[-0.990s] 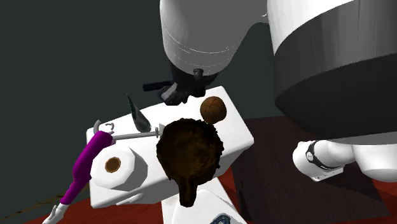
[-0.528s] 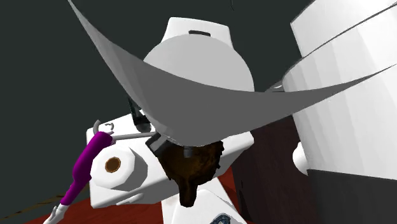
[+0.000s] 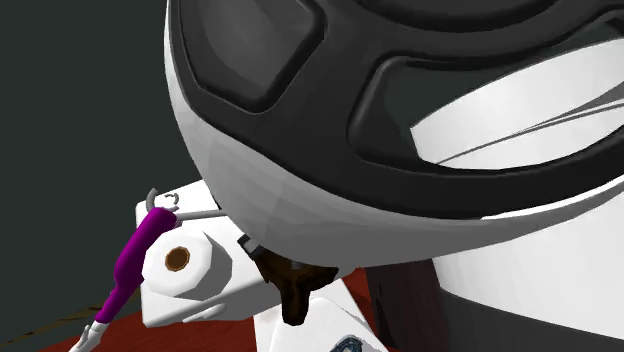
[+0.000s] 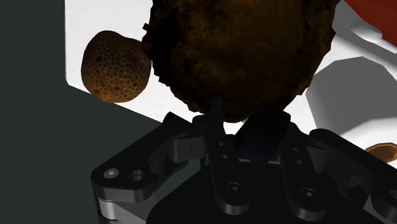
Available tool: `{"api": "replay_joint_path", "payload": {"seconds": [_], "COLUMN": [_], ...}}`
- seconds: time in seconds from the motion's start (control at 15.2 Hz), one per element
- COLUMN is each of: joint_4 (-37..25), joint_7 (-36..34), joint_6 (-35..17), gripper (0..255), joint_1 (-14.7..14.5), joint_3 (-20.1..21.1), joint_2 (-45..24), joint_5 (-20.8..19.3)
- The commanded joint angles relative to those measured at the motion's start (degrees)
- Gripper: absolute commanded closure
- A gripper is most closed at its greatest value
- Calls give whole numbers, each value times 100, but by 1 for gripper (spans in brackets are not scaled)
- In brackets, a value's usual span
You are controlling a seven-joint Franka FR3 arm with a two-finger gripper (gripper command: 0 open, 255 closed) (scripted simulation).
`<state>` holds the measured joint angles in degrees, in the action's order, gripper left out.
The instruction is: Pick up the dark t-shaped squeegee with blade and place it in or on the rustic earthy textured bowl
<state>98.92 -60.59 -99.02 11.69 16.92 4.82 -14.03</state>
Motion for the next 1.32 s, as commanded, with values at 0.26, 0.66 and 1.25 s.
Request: {"api": "replay_joint_path", "payload": {"seconds": [0.26,0.66,1.25], "joint_4": [550,550,369], "joint_7": [-99,-99,-90], "joint_6": [-485,-485,-296], "gripper": [255,255,0], "joint_1": [6,6,-11], "joint_3": [-14,-14,8], "joint_2": [63,63,67], "joint_5": [-6,-6,5]}}
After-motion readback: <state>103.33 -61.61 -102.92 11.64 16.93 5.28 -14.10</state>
